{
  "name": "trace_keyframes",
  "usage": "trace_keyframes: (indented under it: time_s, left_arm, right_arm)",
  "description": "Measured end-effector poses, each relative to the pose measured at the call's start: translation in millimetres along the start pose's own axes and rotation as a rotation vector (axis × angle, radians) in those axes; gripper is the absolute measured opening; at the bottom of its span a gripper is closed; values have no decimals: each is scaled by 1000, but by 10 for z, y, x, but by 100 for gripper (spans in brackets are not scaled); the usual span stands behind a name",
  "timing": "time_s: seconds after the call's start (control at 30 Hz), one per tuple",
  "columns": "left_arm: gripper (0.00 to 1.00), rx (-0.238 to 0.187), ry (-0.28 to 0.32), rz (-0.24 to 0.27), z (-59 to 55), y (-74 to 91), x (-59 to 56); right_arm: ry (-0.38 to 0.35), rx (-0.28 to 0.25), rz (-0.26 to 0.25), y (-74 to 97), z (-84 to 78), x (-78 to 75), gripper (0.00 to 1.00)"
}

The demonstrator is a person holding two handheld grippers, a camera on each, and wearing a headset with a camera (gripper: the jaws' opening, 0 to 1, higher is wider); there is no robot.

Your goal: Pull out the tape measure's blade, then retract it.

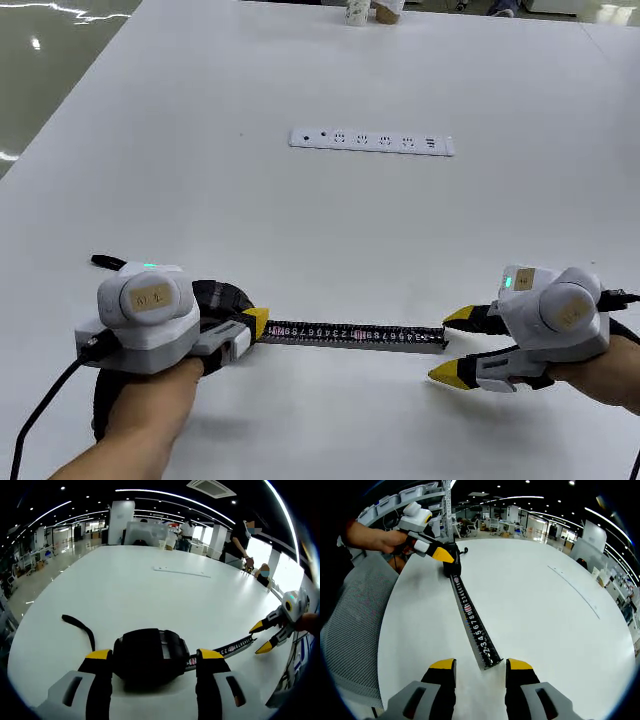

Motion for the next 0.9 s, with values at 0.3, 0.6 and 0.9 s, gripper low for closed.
trace_keyframes:
  time_s: [0.3,0.6,0.9]
  left_arm:
    - [59,5,5,11,4,-28,38]
    - [60,1,8,25,-3,-51,34]
    - [61,5,3,37,-22,-73,24]
  right_arm:
    - [52,23,30,-36,-21,-80,27]
    - [87,17,59,-61,-36,-106,19]
    - [60,0,70,-69,-48,-126,12]
Point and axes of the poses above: the centre of the closed fingertips' face, and the gripper's own axes: y roughly backward along the fingers, x roughly to its left, z roughly out of its top, the point moved 4 cm from there along y, roughly backward along the fingers, and after that the axes turned 4 degrees about -x, right-handed, at the moved point
